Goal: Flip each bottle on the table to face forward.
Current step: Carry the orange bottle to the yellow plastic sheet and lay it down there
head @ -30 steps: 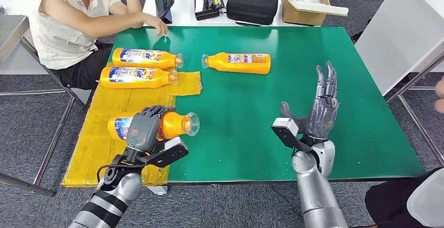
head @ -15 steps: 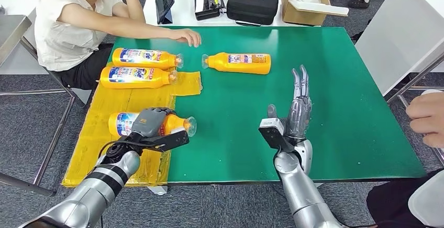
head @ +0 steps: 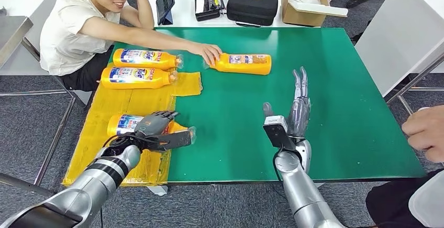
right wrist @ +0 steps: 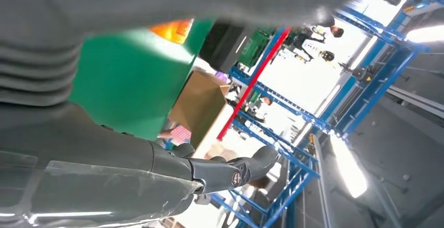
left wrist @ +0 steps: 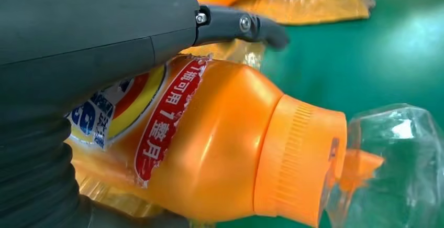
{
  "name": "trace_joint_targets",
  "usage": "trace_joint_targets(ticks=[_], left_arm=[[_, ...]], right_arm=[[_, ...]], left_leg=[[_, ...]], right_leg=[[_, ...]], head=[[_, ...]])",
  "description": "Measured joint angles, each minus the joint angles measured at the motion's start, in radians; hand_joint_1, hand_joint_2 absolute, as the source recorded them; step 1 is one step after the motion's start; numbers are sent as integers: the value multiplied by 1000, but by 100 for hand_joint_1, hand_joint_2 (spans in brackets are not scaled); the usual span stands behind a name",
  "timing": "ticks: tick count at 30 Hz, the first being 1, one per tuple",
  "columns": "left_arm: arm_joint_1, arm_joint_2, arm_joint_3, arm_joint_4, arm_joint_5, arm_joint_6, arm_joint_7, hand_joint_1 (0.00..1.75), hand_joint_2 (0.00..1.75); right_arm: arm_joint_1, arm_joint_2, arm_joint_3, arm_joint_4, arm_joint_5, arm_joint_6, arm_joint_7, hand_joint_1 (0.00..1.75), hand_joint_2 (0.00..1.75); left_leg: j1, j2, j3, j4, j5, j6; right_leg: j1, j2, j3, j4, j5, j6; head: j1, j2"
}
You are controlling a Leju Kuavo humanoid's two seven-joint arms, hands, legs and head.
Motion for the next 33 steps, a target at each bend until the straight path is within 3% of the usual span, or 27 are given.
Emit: trace_joint_targets(ticks=[9,15,18,22,26,29,33], left_arm=[[-28,3,-10,31,12,-70,6,0,175],[-29,5,-13,35,19,-50,-1,0,175],[-17,4,-12,30,40,10,-33,0,175],[54,2,10,-41,107,164,-108,0,175],[198,-4,47,-253,216,316,-169,0,175],[284,-4,69,-415,261,359,-171,0,175],[339,-1,86,-539,253,398,-181,0,175]], right_arm=[[-15,-10,10,1,-50,32,0,0,175],[-16,-19,19,1,-55,29,0,0,175],[-14,-22,19,1,-49,26,0,0,175],[-1,-28,17,-1,19,-6,0,0,175],[19,-37,7,-2,144,-23,24,0,175],[35,-47,-5,-2,176,-15,37,0,175],[42,-54,-13,-2,193,-10,44,0,175]], left_leg=[[0,0,2,0,0,0],[0,0,2,0,0,0],[0,0,2,0,0,0],[0,0,1,0,0,0],[-1,0,0,0,0,0],[-1,0,-3,0,-1,0],[-1,0,-4,0,-1,0]], right_leg=[[0,0,1,0,0,0],[0,0,2,0,0,0],[0,0,1,0,0,0],[0,0,0,0,0,0],[-1,0,-1,0,0,0],[-1,0,-3,-1,-1,0],[-1,0,-4,-1,0,0]], head=[[0,0],[0,0],[0,0],[0,0],[0,0],[0,0],[0,0]])
